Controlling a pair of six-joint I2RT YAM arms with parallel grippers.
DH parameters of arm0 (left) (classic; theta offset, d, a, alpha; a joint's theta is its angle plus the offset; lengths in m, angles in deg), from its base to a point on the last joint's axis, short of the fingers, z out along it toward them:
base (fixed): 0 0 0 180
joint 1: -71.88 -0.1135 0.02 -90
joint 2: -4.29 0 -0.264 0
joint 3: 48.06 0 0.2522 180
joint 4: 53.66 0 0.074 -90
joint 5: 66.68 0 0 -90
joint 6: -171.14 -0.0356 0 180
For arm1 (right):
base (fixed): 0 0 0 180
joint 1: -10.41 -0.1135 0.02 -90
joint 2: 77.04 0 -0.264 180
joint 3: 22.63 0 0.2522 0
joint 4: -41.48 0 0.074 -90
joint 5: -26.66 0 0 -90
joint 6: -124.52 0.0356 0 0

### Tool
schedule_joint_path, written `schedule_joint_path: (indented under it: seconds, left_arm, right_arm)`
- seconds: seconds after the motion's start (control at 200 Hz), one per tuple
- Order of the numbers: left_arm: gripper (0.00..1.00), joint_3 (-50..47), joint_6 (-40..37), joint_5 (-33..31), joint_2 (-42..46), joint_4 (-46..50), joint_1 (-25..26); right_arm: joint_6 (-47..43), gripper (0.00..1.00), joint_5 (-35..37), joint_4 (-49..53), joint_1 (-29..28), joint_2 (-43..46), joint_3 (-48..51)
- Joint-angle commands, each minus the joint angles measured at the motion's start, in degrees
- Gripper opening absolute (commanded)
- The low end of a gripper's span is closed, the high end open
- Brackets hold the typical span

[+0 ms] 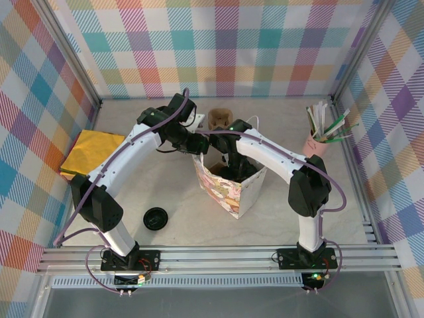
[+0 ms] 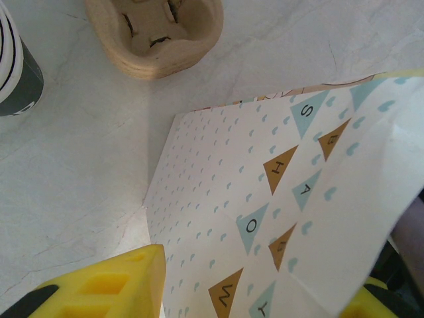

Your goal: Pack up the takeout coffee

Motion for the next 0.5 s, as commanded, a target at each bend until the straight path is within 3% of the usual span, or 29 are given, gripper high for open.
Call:
schedule_joint_path:
  seconds: [0.0,0.495]
  left_arm:
    - [0.40,-0.5,-0.5,0.0,1.5,1.9,0.5]
    - [0.40,-0.5,-0.5,-0.2,1.5,2.0,0.5]
  right_arm:
    - [1.3,0.87,-0.4,1.8,0.1,1.9,-1.7]
    - [1.4,0.88,-0.3,2.3,0.0,2.3,-2.1]
